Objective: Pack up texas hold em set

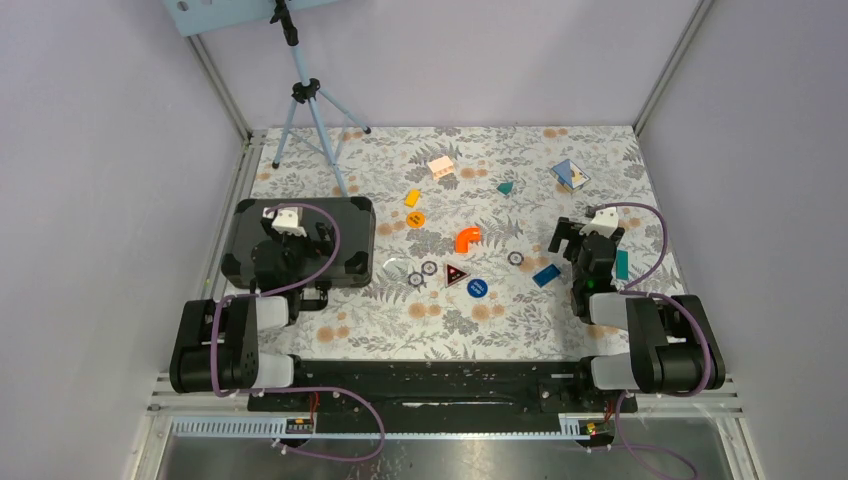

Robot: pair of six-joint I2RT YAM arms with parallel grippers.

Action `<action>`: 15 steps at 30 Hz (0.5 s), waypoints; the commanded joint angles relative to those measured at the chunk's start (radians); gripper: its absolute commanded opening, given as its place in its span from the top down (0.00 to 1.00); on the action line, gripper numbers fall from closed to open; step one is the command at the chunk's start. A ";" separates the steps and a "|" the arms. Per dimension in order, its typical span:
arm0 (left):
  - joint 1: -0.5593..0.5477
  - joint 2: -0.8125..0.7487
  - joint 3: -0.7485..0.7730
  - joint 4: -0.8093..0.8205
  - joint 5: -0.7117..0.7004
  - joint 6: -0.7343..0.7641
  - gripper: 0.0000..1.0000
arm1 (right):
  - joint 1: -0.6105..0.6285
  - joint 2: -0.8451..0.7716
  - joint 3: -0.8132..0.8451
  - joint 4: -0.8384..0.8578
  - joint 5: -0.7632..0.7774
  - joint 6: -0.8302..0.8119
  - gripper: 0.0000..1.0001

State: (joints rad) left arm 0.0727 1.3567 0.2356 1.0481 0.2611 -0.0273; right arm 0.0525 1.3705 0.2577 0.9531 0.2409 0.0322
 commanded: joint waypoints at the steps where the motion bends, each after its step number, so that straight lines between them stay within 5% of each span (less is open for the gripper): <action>1: -0.004 -0.003 -0.001 0.036 0.007 -0.008 0.01 | 0.007 -0.010 0.018 0.035 -0.009 0.006 0.02; 12: -0.003 -0.004 0.001 0.031 0.002 -0.008 0.01 | 0.007 -0.009 0.021 0.030 -0.012 0.008 0.02; 15: -0.013 -0.065 -0.019 0.018 -0.136 -0.061 0.01 | 0.008 -0.051 -0.004 0.058 -0.082 -0.021 0.01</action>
State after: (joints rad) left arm 0.0708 1.3563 0.2352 1.0481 0.2489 -0.0319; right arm 0.0525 1.3705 0.2577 0.9531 0.2398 0.0322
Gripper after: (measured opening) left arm 0.990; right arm 0.983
